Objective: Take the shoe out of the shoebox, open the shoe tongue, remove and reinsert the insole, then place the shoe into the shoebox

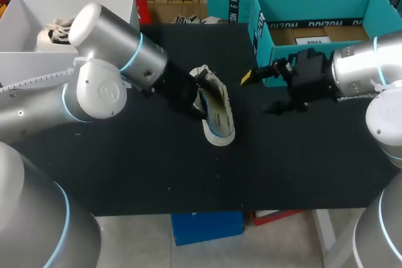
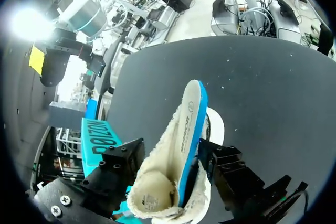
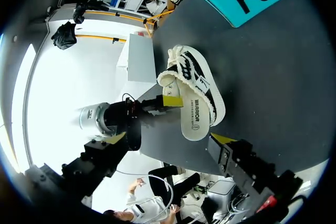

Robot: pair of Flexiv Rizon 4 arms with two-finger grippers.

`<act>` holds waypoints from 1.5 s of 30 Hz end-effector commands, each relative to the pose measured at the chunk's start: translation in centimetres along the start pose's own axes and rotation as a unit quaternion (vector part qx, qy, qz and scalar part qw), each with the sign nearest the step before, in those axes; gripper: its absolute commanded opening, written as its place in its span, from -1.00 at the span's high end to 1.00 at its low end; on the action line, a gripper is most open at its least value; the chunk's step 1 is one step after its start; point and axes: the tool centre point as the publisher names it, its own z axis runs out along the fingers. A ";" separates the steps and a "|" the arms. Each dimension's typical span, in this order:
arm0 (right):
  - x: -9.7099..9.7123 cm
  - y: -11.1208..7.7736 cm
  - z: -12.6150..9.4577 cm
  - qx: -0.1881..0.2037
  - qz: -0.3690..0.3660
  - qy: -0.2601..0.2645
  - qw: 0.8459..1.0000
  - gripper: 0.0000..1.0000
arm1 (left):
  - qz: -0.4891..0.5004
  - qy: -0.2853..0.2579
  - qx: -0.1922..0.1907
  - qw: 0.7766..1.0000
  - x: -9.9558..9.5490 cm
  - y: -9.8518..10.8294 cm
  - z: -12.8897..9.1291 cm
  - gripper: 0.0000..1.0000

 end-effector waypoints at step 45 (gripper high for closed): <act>0.1 0.0 0.1 0.000 0.000 -0.001 1.000 -1.00 | -0.005 0.028 -0.055 0.998 0.3 2.5 1.4 1.00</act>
